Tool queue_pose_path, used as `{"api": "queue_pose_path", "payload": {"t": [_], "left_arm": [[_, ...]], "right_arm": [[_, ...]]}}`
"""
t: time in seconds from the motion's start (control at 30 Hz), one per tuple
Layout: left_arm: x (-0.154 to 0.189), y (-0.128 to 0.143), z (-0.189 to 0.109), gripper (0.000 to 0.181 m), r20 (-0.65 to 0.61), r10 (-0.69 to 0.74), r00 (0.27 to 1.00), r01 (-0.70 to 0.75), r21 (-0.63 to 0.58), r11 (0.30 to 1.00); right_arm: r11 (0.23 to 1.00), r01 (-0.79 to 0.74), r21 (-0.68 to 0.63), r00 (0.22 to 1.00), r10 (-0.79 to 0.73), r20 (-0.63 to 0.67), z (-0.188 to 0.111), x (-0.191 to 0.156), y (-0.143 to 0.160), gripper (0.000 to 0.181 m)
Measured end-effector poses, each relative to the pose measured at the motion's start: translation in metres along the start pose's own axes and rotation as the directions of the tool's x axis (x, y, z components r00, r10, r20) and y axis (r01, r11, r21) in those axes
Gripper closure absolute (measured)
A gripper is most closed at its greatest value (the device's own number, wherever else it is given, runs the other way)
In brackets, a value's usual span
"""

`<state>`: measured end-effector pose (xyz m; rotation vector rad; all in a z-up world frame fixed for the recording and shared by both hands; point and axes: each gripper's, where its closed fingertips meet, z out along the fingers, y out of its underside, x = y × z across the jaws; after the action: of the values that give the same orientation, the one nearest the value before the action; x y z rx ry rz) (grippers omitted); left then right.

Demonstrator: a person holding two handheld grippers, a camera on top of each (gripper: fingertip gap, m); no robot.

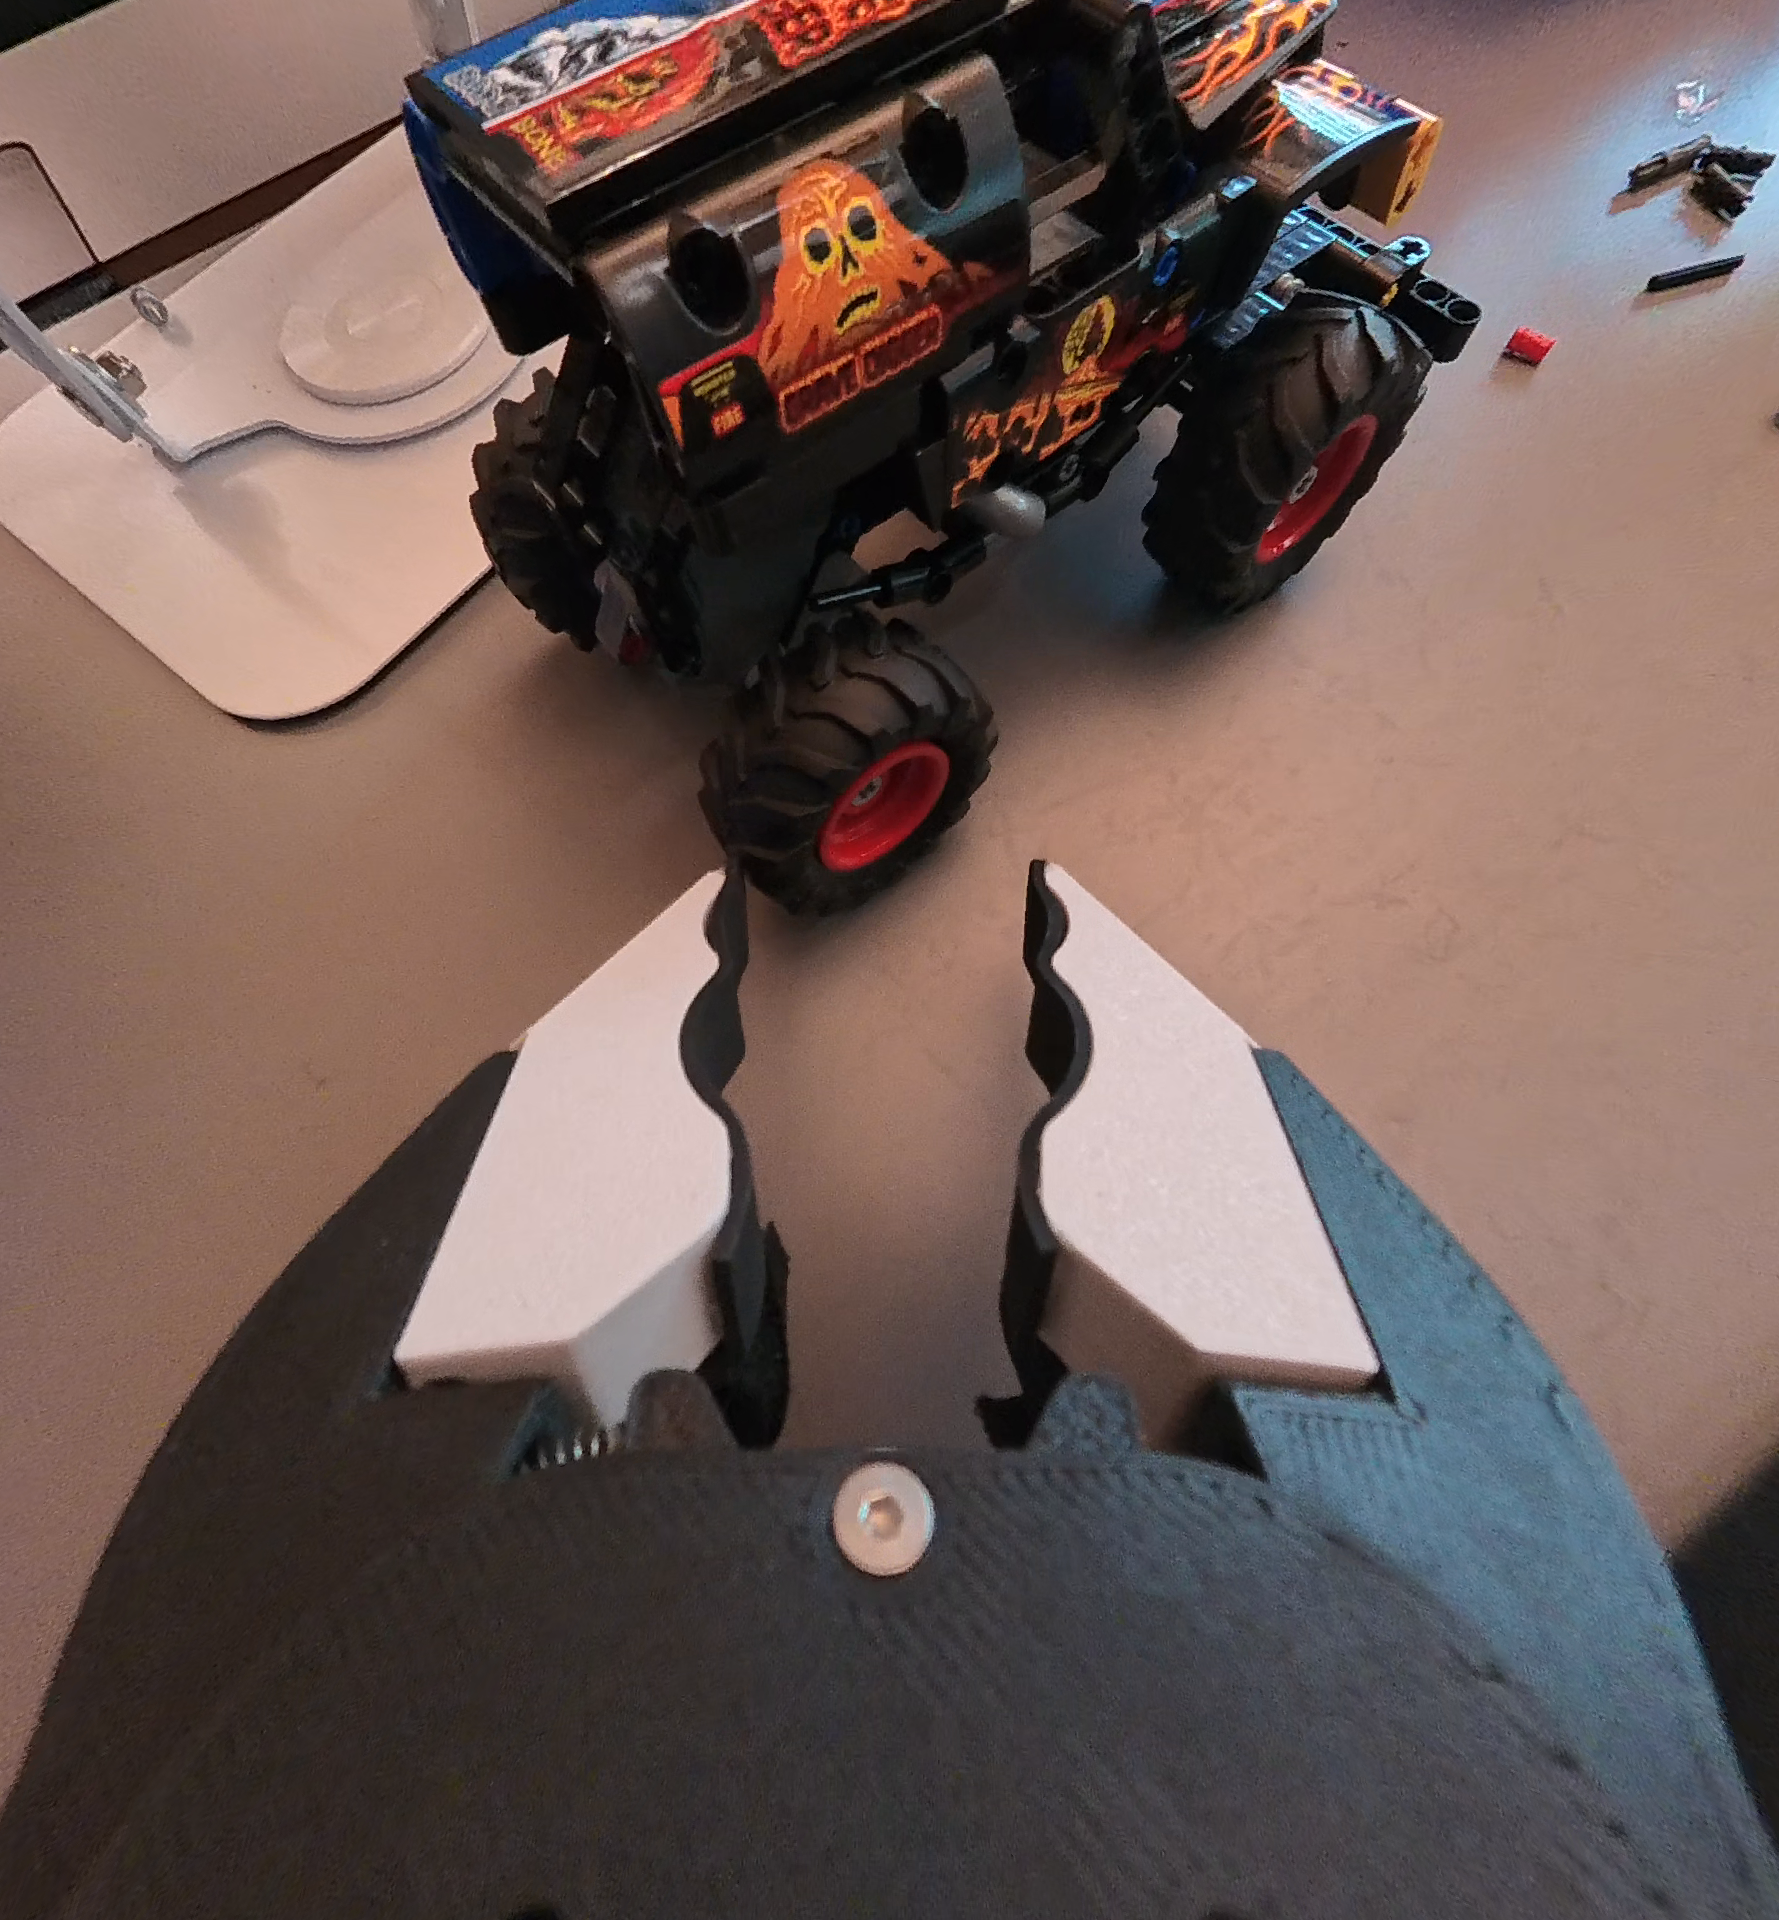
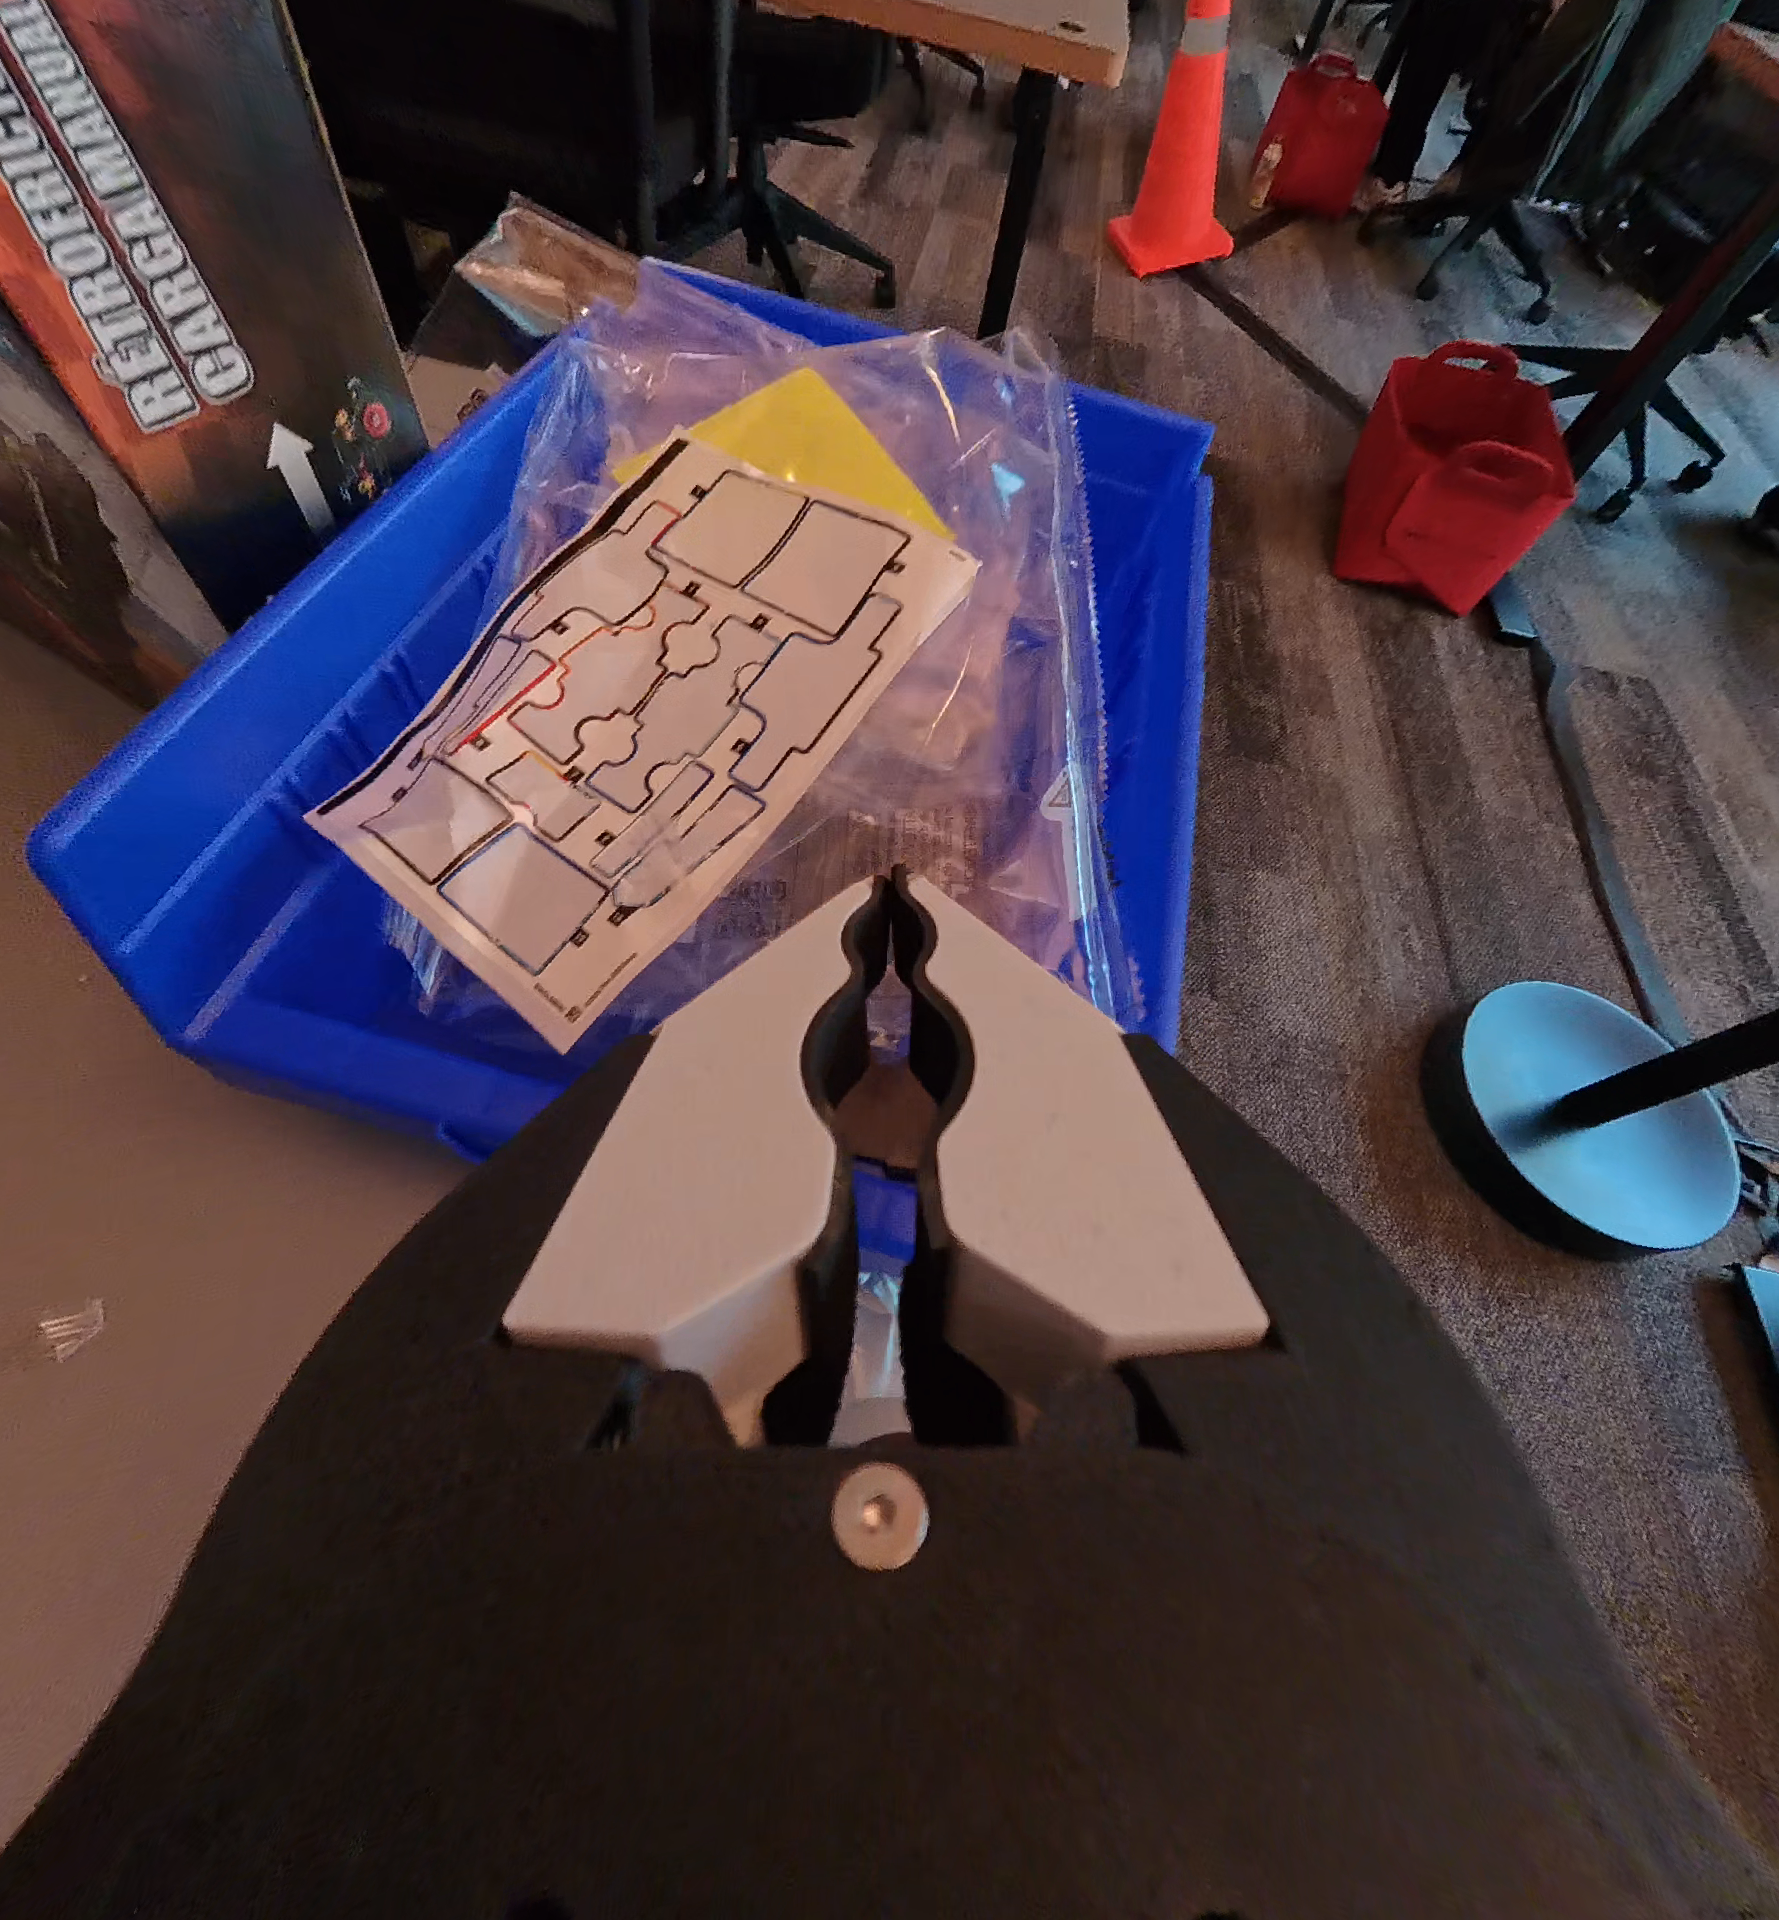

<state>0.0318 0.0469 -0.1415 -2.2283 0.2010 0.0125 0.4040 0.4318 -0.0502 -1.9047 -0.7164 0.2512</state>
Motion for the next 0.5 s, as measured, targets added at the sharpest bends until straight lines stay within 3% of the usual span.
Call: {"api": "queue_pose_path", "payload": {"t": [0.33, 0.5], "left_arm": [[0.001, 0.002, 0.002, 0.129, 0.001, 0.003, 1.0, -0.003, -0.01, 1.0], [0.001, 0.0, 0.001, 0.129, 0.002, 0.003, 1.0, -0.003, 0.002, 1.0]], "right_arm": [[0.989, 0.097, 0.114, 0.981, -0.075, -0.181, -0.017, 0.035, -0.058, 0.181], [0.969, 0.145, 0.198, 0.964, -0.093, -0.248, -0.04, 0.043, -0.094, 0.181]]}}
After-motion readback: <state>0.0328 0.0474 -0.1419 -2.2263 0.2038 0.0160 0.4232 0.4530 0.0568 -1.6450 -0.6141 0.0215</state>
